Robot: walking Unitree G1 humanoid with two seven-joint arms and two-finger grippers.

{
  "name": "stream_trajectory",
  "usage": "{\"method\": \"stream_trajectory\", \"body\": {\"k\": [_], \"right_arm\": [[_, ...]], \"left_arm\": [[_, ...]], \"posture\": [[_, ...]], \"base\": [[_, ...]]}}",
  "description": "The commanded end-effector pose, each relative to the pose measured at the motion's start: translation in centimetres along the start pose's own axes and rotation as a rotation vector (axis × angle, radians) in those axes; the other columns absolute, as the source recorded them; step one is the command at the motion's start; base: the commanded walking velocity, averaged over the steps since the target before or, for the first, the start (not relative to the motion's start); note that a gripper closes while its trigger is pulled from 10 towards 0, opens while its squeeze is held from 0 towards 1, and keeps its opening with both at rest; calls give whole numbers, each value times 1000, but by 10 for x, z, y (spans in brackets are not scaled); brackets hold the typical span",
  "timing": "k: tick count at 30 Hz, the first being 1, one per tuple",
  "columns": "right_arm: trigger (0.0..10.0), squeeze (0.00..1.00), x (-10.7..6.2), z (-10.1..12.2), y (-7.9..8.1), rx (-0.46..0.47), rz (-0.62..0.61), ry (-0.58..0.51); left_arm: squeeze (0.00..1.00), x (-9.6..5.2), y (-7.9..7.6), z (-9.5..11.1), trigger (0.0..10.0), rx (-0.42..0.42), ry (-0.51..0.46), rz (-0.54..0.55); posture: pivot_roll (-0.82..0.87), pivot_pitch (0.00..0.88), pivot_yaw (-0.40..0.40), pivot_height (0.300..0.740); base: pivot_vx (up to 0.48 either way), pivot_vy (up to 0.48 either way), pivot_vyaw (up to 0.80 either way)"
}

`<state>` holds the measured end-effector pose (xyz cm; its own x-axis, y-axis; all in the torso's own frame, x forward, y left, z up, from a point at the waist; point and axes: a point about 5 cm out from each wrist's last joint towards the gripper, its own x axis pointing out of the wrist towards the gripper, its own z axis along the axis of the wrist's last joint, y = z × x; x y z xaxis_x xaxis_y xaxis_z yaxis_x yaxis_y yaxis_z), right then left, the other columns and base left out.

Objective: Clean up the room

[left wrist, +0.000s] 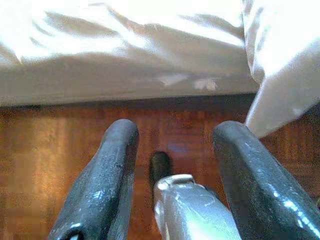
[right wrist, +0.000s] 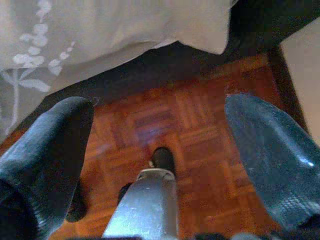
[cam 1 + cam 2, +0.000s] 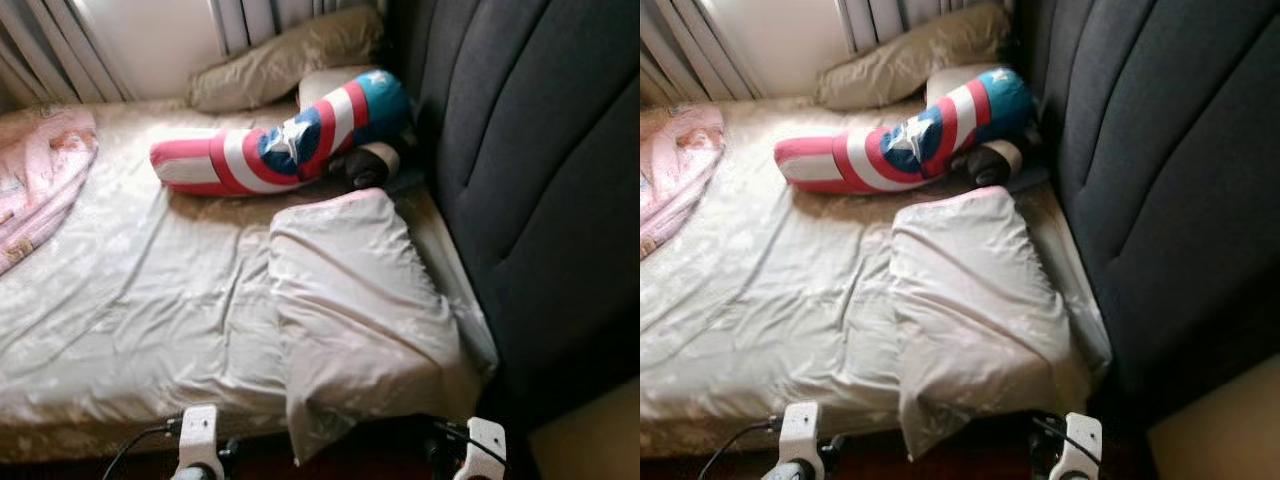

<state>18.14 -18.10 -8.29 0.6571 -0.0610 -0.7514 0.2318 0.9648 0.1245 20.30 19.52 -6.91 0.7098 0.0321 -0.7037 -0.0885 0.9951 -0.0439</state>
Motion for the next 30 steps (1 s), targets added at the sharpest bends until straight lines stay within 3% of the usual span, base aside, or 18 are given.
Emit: {"method": "stream_trajectory", "body": {"k": [1,12,21,23,24,26,27,30], "right_arm": [[10000,0,-2,-10,5,15,14,33],[10000,0,-2,-10,3,10,18,31],[10000,0,-1,-3,3,19,18,-2],[10000,0,1,7,4,1,27,-49],[10000,0,5,34,1,-4,50,-150],[10000,0,6,46,-2,-2,58,-186],[10000,0,7,72,-6,4,77,-281],[10000,0,6,91,-4,1,94,-363]], "left_arm": [[0,-3,7,-10,10000,7,39,22],[0,-2,4,-8,10000,2,38,24],[0,3,5,24,10000,20,-107,2],[0,5,6,39,10000,34,-175,-1],[0,6,4,60,10000,53,-275,-25],[0,5,3,66,10000,58,-305,-34],[0,4,-1,87,10000,73,-403,-59],[0,1,-6,107,10000,81,-505,-88]], "posture": [[48,86,22,740],[45,87,19,740],[43,89,17,740],[44,87,13,740],[41,89,14,740],[39,89,14,740],[29,88,12,740],[20,87,12,740]], "base": [[0,0,0],[0,-273,0],[0,0,0],[0,0,0],[0,0,0],[0,0,0],[0,0,0],[0,0,0]]}}
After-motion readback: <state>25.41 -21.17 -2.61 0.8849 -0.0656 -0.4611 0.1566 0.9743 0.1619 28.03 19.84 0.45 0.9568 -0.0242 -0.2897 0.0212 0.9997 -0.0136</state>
